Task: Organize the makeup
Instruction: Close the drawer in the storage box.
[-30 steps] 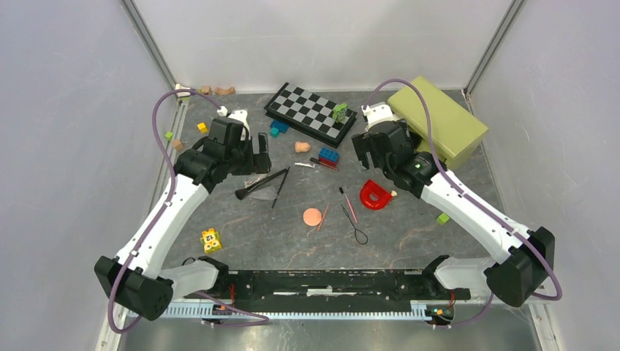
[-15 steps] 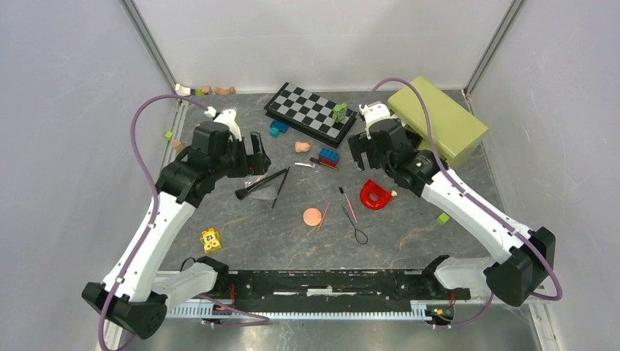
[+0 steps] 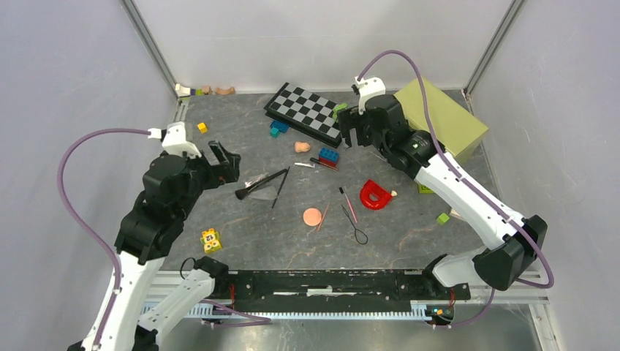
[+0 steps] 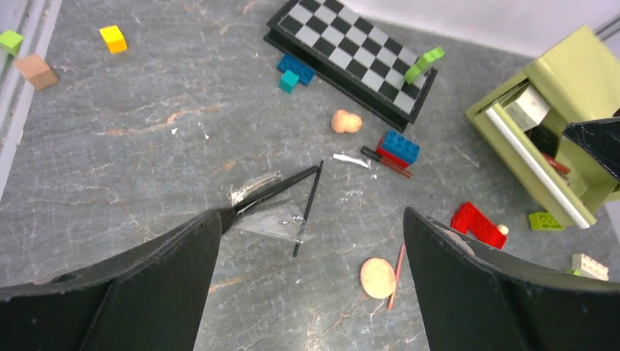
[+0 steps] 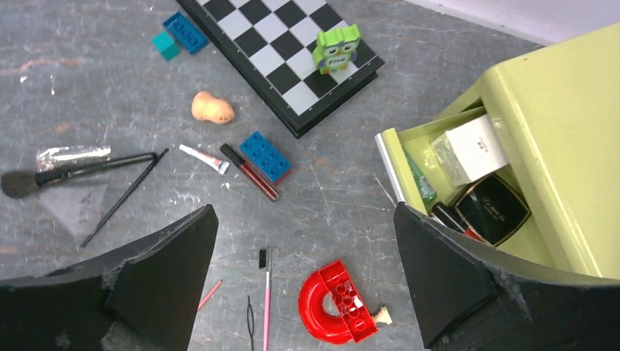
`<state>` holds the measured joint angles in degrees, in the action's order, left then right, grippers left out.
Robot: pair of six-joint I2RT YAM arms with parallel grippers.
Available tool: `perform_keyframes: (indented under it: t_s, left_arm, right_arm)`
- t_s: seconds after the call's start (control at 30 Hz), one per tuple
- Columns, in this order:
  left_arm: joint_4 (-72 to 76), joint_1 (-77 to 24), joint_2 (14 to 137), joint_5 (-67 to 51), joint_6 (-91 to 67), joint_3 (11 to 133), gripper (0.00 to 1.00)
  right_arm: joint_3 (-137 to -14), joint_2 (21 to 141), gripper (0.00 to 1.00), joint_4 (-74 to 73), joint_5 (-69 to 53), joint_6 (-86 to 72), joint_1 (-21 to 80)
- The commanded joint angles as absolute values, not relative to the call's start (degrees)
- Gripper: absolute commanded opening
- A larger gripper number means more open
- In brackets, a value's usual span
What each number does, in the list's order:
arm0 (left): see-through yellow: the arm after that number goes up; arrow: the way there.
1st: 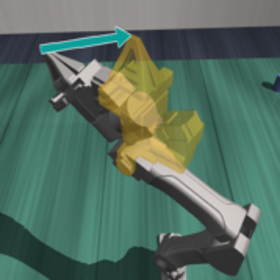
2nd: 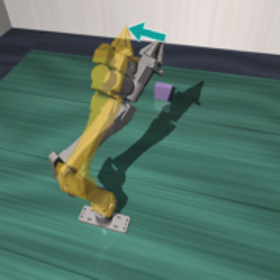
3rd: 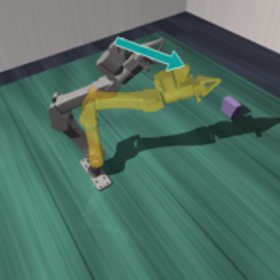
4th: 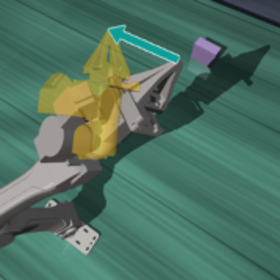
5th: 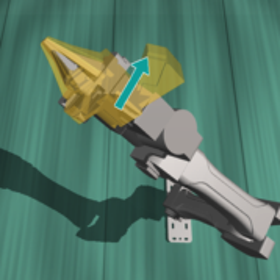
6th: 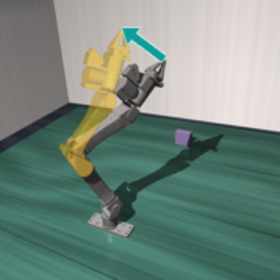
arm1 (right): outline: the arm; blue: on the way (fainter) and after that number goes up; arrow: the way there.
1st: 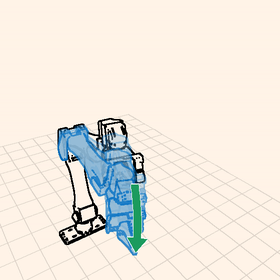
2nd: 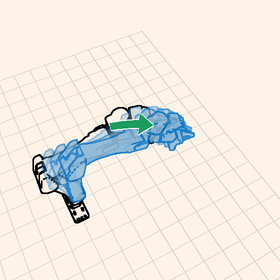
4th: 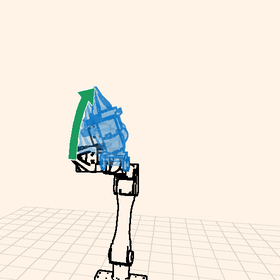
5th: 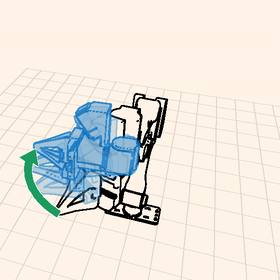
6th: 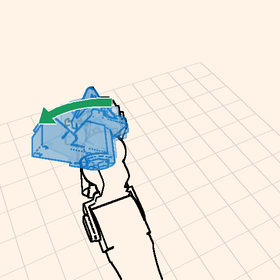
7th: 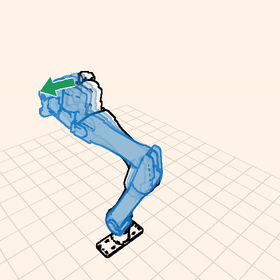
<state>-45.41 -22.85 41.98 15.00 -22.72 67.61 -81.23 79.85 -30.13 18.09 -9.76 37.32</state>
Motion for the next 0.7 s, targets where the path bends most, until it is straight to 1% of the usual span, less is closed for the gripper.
perform_keyframes:
  t_s: [0.0, 0.07, 0.13, 0.23, 0.33, 0.47, 0.67]
  left_arm:
    - [-39.0, -22.6, 42.3, 15.3, -23.3, 65.8, 1.0]
    - [-38.0, -22.6, 46.1, 11.6, -23.1, 66.3, 1.0]
    - [-35.6, -22.7, 49.9, 7.2, -23.5, 66.6, 1.0]
    - [-27.8, -24.1, 52.6, 3.0, -24.8, 64.7, 1.0]
    - [-24.6, -28.8, 57.7, 4.6, -24.2, 65.9, 1.0]
    - [-23.2, -37.7, 67.2, 7.7, -23.1, 69.2, 1.0]
    - [-15.4, -43.2, 78.7, 1.6, -27.6, 71.3, 1.0]
  right_arm:
    - [-85.1, 79.7, 0.98, -28.3, 23.3, -11.7, 35.8]
    - [-87.1, 81.6, 0.98, -29.3, 20.0, -13.0, 30.8]
    - [-89.4, 84.0, 0.98, -30.4, 13.3, -14.7, 23.9]
    - [-92.3, 85.9, 0.98, -29.7, 10.3, -15.5, 16.2]
    - [-97.1, 88.8, 0.98, -31.0, 8.3, -15.9, 9.9]
    - [-101.3, 92.2, 0.98, -32.8, 4.3, -16.5, 2.1]
    - [-106.6, 96.8, 0.98, -36.1, 3.8, -14.7, -6.7]
